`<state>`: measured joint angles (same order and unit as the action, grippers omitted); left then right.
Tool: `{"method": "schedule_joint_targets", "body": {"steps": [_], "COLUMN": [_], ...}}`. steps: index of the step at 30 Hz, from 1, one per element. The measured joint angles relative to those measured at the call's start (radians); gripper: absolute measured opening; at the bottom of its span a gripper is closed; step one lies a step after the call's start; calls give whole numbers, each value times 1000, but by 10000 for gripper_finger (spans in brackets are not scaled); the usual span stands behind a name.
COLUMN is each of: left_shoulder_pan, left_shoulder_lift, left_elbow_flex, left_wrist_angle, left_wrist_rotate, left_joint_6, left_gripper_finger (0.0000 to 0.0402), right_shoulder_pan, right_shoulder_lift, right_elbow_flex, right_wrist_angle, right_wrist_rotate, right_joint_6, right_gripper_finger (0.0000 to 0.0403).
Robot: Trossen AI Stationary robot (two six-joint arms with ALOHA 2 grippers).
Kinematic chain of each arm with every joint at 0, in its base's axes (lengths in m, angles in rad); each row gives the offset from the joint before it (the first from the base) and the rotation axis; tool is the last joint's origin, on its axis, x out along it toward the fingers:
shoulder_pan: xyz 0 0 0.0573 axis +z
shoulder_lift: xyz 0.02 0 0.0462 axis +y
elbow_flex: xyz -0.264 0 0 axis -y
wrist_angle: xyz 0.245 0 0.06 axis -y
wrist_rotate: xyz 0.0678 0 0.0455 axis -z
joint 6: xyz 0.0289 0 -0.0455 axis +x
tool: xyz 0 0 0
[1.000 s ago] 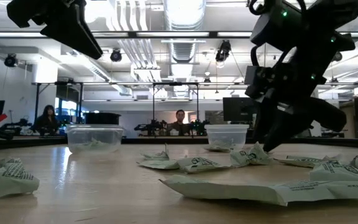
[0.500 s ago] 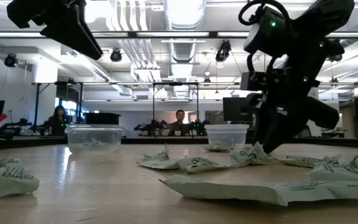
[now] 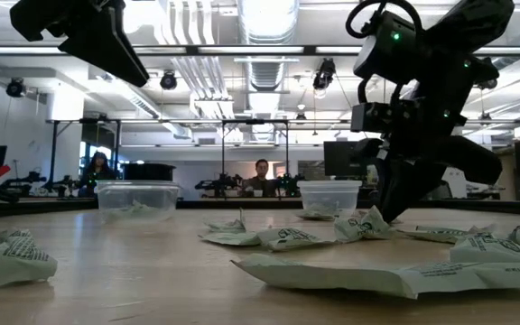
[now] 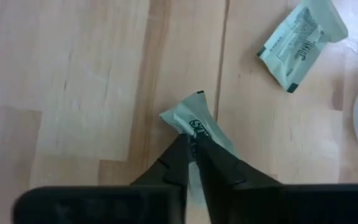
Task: Pick and place items into bin
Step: Put the stevia packet into the right transparent bin
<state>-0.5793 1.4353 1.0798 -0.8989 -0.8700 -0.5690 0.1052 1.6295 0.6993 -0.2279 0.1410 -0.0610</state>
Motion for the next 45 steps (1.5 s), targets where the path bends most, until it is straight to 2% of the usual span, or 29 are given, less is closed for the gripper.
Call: {"method": "schedule_joint_targets", "body": {"steps": [5,11,15,19,24,29,34,39,45], "left_shoulder_pan": [0,0,2,3,4,4,4,5,5], "left_shoulder_lift": [0,0,0,0,0,0,0,0,0], "left_elbow_flex": [0,0,-1,-5,-9,-13,-44,-69,-72], "left_wrist_angle": [0,0,1,8,59,154,245,256,259], "left_wrist_rotate": [0,-1,-7,-34,-55,-56,-55,-55,-55], "left_joint_6": [0,0,0,0,43,141,235,243,242], "left_gripper_finger": [113,113,113,113,113,113,113,113,113], "right_shoulder_pan": [2,43,73,80,21,-86,-187,-246,-266], "right_shoulder_lift": [-10,-80,-148,-222,-263,-262,-219,-166,-153], "right_elbow_flex": [-1,-7,-6,-4,-4,-4,-3,-3,-3], "right_wrist_angle": [0,-22,-39,-22,26,100,161,163,190], "right_wrist_rotate": [2,31,109,236,361,348,223,220,214], "right_joint_6": [-15,-18,-21,-59,-143,-194,-212,-205,-190], "right_gripper_finger": [9,8,8,8,8,8,8,8,10]}}
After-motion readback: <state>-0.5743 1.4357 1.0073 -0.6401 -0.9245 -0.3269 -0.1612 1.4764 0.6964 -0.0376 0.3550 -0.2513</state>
